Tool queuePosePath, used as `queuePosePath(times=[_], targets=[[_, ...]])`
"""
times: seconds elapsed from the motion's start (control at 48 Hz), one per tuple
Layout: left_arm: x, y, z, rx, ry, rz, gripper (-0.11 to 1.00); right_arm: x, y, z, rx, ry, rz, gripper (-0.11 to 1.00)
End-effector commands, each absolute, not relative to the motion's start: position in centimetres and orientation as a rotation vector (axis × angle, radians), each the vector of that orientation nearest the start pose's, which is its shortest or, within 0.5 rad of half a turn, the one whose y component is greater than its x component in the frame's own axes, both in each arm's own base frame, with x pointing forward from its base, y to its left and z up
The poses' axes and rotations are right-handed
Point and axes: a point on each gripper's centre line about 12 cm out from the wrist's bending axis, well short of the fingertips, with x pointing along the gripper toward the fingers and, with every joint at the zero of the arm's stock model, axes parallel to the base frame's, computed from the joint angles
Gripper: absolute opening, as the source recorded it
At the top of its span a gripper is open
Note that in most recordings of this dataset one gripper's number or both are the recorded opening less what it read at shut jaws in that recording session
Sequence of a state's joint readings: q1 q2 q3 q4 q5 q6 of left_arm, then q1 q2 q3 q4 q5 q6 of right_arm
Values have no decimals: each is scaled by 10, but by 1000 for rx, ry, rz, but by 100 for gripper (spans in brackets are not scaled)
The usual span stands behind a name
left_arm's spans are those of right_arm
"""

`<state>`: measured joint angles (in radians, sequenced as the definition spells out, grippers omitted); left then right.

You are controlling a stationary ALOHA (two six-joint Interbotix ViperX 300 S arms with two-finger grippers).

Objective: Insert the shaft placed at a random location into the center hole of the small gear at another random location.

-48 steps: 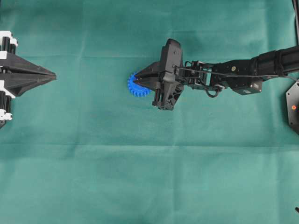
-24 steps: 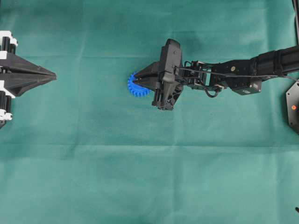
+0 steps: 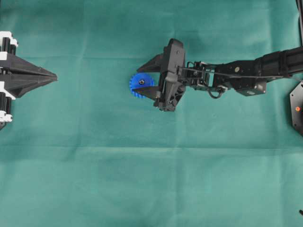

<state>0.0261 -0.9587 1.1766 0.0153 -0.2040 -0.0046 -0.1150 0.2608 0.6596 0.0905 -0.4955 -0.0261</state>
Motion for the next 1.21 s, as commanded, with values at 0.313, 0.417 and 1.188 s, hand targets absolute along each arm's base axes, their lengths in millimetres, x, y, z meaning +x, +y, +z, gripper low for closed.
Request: queuePosePath(times=[0.313, 0.417, 1.188], targets=[[202, 5, 289, 12, -4, 25, 0, 411, -52, 170, 81, 315, -165, 75], [202, 5, 289, 12, -3, 25, 0, 411, -52, 170, 82, 317, -165, 75], [202, 5, 289, 6, -3, 25, 0, 374, -47, 166, 86, 355, -165, 75]])
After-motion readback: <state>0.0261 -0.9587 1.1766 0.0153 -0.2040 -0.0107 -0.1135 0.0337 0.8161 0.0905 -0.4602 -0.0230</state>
